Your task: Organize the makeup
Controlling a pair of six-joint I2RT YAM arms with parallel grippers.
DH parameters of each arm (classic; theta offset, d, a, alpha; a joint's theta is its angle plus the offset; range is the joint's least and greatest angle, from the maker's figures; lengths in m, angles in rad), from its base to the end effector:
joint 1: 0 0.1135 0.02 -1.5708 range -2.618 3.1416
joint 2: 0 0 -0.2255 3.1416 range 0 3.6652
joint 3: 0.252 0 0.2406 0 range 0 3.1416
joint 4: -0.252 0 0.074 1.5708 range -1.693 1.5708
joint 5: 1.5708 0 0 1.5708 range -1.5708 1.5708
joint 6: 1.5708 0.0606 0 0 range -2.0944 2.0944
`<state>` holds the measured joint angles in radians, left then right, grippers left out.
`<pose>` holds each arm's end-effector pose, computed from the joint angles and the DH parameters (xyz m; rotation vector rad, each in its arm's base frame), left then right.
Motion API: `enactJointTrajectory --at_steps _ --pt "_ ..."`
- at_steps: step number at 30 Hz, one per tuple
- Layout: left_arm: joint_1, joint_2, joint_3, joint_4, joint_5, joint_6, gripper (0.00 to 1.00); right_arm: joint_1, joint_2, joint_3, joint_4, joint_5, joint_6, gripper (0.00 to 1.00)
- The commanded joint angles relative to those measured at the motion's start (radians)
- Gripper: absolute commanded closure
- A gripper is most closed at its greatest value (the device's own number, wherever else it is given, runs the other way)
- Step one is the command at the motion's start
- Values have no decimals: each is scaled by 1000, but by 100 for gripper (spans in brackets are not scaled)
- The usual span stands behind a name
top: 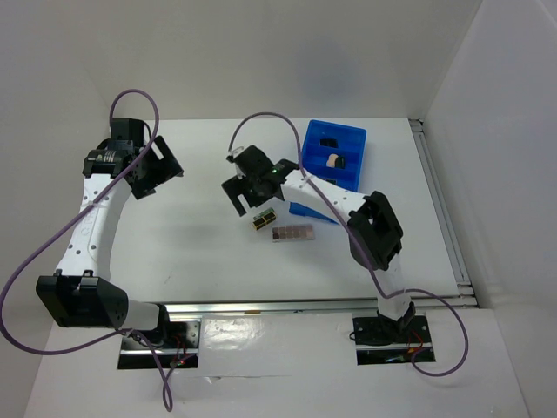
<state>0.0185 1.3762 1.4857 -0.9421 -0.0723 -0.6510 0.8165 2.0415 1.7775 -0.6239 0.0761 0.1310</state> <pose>0.2918 0.0098 0.3204 -0.8238 2.2657 -0.2072 0.3099 0.3231 0.2073 -0.8025 2.3489 0.3183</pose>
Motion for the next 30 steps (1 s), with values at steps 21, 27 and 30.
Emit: enactJointTrajectory --at_steps 21,27,30 --pt "6 -32 19 6 -6 22 5 -27 169 2 -102 13 -19 1" --pt "6 -23 19 6 -6 22 5 -27 178 -9 -102 4 1 3" --pt "6 -23 19 6 -6 22 5 -27 178 -18 -92 4 10 8"
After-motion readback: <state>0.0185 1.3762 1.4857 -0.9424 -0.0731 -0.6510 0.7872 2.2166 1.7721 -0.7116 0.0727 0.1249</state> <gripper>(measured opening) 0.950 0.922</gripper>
